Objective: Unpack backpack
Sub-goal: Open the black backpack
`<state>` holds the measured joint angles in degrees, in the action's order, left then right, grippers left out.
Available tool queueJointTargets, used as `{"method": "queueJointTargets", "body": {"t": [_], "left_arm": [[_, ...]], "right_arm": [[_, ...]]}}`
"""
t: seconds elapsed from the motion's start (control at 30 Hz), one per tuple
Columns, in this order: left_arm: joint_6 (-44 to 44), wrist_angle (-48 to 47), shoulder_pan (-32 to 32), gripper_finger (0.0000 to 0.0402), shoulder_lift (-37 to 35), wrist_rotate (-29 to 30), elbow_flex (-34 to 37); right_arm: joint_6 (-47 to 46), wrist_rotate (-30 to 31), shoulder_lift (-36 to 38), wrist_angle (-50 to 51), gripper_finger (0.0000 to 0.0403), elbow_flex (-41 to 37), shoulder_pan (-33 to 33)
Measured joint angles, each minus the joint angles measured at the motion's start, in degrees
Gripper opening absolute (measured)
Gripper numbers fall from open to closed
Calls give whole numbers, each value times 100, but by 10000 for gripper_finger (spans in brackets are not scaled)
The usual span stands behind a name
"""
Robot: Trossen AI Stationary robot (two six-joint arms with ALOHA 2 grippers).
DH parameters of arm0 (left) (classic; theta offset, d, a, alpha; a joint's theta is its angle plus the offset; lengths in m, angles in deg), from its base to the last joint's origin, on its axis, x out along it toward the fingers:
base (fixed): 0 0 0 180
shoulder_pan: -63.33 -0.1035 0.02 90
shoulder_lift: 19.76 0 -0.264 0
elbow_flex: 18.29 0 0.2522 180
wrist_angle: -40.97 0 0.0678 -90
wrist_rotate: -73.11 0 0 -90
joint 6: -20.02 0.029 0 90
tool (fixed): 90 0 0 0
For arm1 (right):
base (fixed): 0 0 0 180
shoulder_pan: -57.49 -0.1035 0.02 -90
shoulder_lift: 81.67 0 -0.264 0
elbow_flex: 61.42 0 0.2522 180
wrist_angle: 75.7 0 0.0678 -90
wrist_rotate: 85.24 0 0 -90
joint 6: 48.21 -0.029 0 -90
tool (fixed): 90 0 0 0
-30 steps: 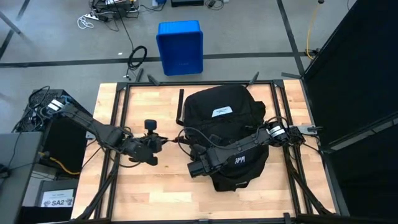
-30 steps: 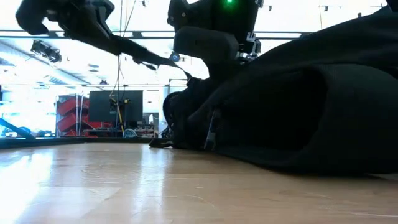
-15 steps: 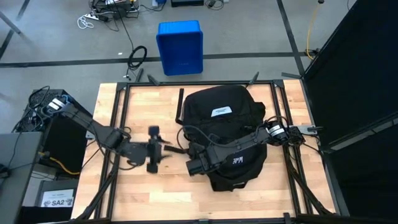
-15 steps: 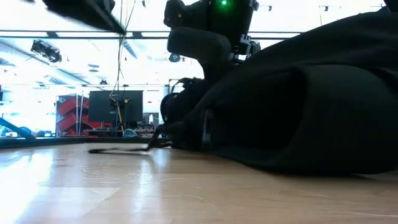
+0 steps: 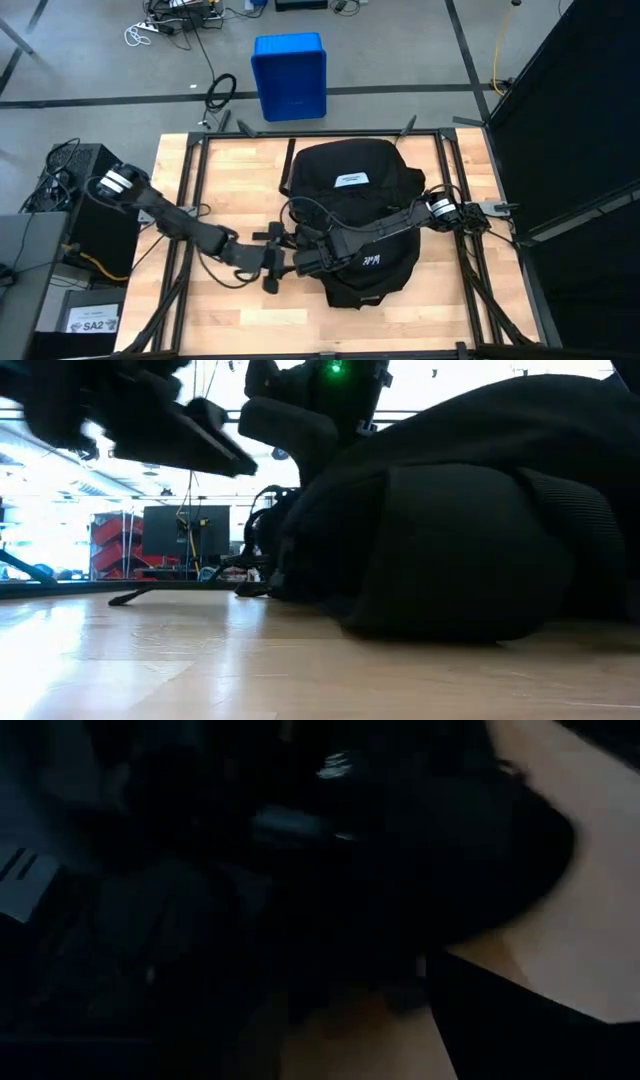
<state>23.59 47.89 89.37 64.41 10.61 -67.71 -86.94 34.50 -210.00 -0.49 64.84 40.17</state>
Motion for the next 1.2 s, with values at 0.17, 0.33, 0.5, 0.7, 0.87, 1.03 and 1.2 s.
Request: {"method": "queueJointTargets", "body": {"t": [0.17,0.33,0.5,0.7,0.87,1.03,1.2], "left_arm": [[-152,-32,-560,202,386,-42,0],[-359,-156,-1053,202,530,-389,-2],[-402,-549,-1332,201,513,-371,-4],[-383,-824,-1359,178,511,212,-7],[-277,-837,-1361,152,511,360,-7],[-247,-837,-1359,128,490,381,-7],[-271,-900,-1361,113,229,-91,0]], "right_arm": [[20,-113,0,-11,0,2,5],[1,-100,0,-6,0,2,-59],[-117,-128,0,-7,0,2,-145],[-219,-193,0,-12,0,2,-248],[-307,-283,0,-15,0,2,-284],[-372,-408,0,-13,0,4,-286],[-375,-502,2,-9,0,5,-306]]}}
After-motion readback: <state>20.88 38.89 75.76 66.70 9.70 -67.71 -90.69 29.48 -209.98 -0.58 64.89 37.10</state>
